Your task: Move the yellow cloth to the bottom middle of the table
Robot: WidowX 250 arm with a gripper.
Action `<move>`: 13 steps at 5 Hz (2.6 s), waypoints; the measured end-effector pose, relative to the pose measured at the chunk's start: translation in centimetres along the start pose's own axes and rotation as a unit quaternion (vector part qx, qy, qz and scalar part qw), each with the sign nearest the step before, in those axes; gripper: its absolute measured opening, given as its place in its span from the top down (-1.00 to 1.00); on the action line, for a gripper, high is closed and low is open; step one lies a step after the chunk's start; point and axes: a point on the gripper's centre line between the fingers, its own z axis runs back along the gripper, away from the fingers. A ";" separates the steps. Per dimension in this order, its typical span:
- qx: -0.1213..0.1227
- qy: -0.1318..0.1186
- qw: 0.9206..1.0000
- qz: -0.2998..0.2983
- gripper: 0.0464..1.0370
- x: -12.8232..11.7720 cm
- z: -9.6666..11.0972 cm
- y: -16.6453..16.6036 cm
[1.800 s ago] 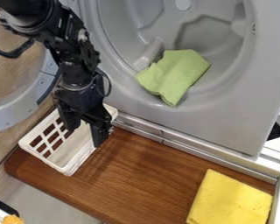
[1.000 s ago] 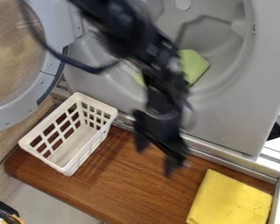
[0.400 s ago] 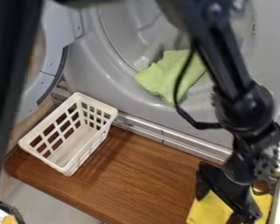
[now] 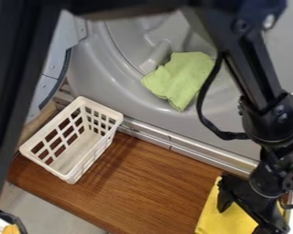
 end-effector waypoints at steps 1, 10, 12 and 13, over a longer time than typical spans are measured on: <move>0.002 0.010 1.000 0.016 -0.92 -0.2 -1.4 1.2; 0.027 0.045 0.998 0.024 -0.92 -9.4 -1.4 15.4; -0.024 0.040 0.997 0.062 -0.92 -9.6 2.4 15.3; -0.029 0.032 0.997 0.066 -0.92 -9.5 2.4 15.5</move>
